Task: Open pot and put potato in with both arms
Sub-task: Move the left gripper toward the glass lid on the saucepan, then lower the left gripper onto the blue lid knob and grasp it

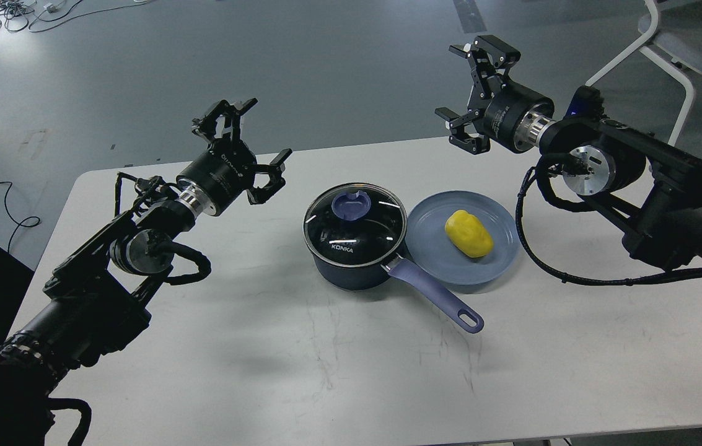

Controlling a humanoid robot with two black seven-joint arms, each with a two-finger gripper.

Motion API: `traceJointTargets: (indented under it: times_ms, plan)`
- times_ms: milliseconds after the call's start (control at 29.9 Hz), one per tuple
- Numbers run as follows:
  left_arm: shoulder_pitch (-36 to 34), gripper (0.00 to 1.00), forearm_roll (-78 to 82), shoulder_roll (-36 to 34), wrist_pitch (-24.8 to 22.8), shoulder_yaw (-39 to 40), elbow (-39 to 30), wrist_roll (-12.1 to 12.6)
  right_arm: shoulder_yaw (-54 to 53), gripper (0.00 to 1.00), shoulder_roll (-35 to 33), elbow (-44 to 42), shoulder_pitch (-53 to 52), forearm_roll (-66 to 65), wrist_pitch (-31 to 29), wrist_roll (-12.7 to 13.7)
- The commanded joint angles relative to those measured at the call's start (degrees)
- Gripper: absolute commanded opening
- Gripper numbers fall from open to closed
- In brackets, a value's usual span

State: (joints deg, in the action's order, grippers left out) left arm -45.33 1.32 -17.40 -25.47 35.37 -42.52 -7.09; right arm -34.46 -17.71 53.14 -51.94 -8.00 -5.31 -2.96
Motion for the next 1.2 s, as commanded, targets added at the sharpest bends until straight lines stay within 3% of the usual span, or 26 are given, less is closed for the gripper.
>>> traceJointTargets:
  times_ms: [0,267,334,435,501,635,669,769,836,903,1170]
  plan:
    - [0.06,0.98,0.0,0.0,-0.02,0.05,-0.02,-0.03,-0.35,1.0,0.04,0.12,0.17,0.09,0.04,-0.9]
    - [-0.38,0.98,2.28,-0.97,2.44,-1.18,-1.94,-0.64,-3.15,1.0,0.13,0.39,2.98,0.09,-0.05,-2.75]
    - [-0.72,0.98,11.45,-2.98,8.21,-2.14,-8.85,-1.6,-5.52,1.0,0.22,0.21,4.82,0.09,-0.05,-3.19]
    - [-1.87,0.98,22.81,-4.04,17.18,-2.24,-13.54,-3.01,-7.99,1.0,0.48,-0.05,5.97,0.09,0.04,-3.19]
    - [-3.88,0.98,35.01,-4.57,27.54,-2.93,-17.84,-3.63,-10.18,1.0,0.48,-0.14,7.55,0.27,0.13,-3.02]
    - [-4.07,0.98,45.79,-5.19,29.08,-3.99,-21.37,-5.48,-10.89,1.0,-0.05,-0.14,8.96,0.35,0.04,-3.02]
    - [-3.89,0.98,54.06,-4.93,29.95,-4.52,-21.72,-7.13,-11.33,1.0,-0.22,-0.14,9.74,0.35,0.04,-3.02]
    - [-3.45,0.98,82.07,-5.54,37.13,-8.63,-21.81,-11.35,-12.39,1.0,-0.84,-0.49,10.98,0.35,0.04,-3.28]
    - [-3.54,0.98,89.61,-5.8,40.4,-10.66,-21.81,-11.89,-12.48,1.0,-0.92,-0.93,11.42,0.35,0.04,-3.45]
    - [-3.8,0.98,95.7,-4.93,47.41,-13.3,-21.38,-11.63,-12.48,1.0,-0.92,-1.28,11.69,0.35,0.04,-3.54]
    - [-9.86,0.98,103.69,-4.57,48.24,-27.71,-19.54,-12.24,-12.48,1.0,-2.15,-1.37,11.77,0.27,0.12,-3.63]
